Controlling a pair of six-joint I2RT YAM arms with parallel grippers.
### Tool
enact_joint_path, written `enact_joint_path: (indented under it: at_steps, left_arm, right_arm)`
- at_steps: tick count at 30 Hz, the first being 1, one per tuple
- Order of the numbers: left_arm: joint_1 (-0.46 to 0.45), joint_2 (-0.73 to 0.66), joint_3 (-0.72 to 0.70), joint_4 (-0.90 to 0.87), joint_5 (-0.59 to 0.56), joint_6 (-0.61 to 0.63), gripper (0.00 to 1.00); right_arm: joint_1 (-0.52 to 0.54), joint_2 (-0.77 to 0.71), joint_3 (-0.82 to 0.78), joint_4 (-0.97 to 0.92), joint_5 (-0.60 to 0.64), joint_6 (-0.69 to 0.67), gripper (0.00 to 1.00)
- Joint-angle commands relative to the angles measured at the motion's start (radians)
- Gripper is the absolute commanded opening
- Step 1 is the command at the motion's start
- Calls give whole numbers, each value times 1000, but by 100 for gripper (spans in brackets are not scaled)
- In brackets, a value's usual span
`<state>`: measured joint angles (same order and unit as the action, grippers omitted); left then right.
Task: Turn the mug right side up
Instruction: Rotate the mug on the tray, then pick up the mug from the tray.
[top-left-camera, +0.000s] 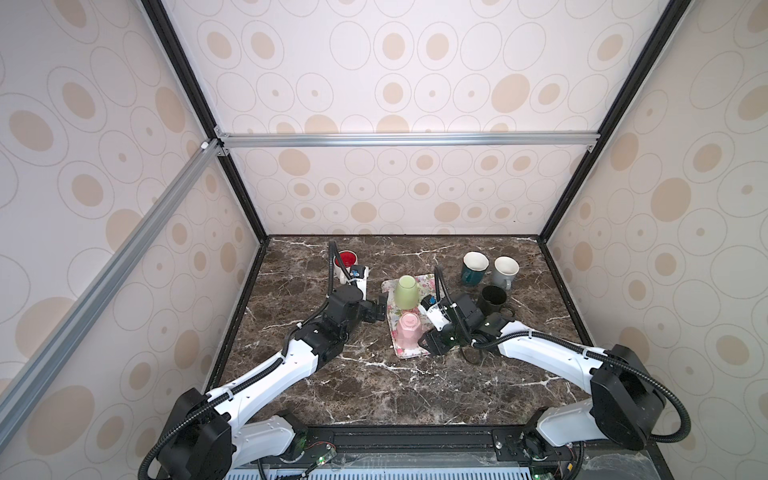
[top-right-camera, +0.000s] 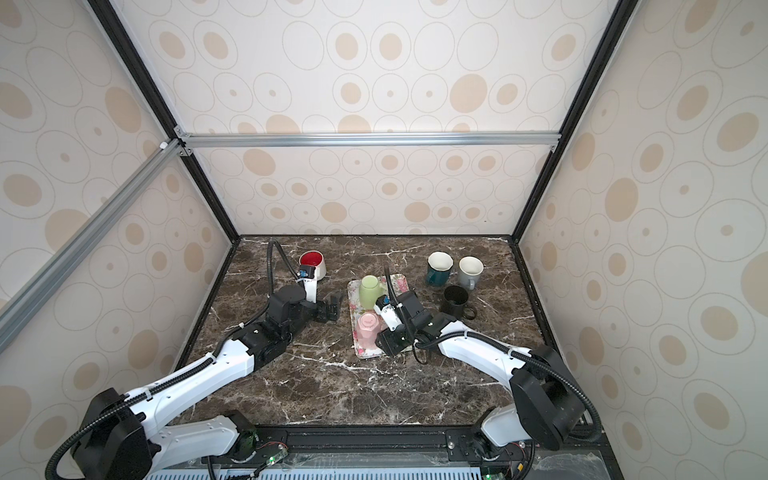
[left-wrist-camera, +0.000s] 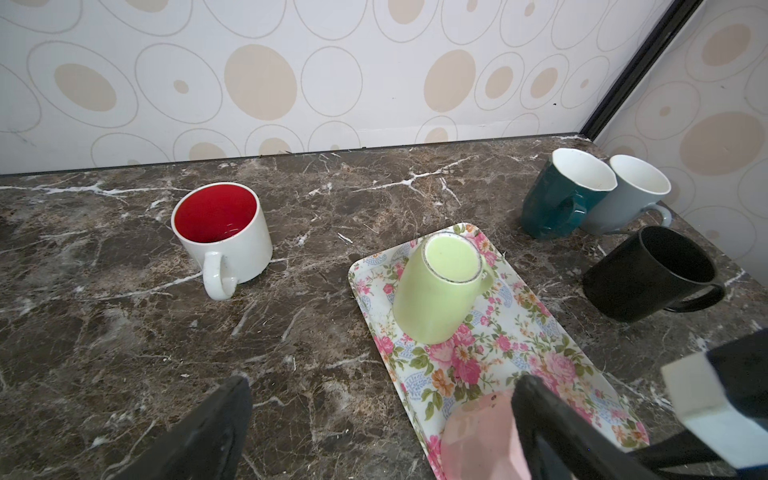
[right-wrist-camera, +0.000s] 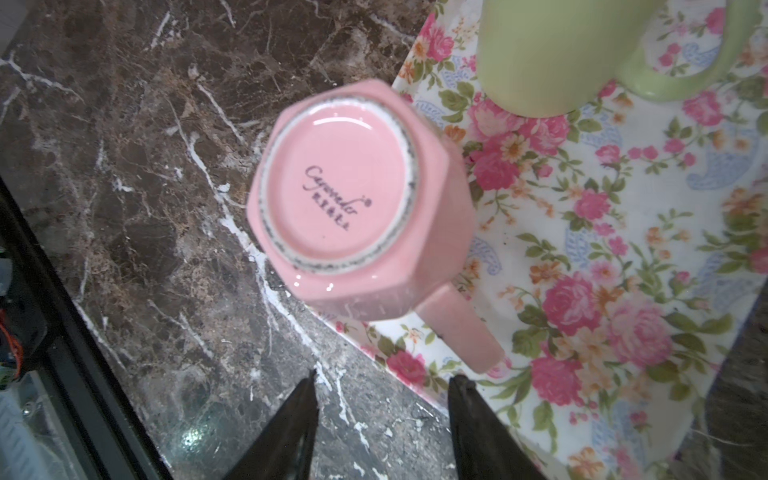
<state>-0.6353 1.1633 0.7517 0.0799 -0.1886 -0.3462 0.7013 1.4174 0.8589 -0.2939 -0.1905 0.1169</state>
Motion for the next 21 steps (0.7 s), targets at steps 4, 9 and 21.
enact_joint_path:
  at_steps: [4,9,21]
  left_arm:
    - [-9,-40,-17,-1,-6,-19,98]
    - [-8,-37,-18,-4,-2,-24,98]
    - [-8,-35,-10,-15,-19,-14,98]
  right_arm:
    - [7,37,39,-4,40,-80,60]
    - [7,92,68,16,69,-110,62]
    - [6,153,65,116,36,-31,49]
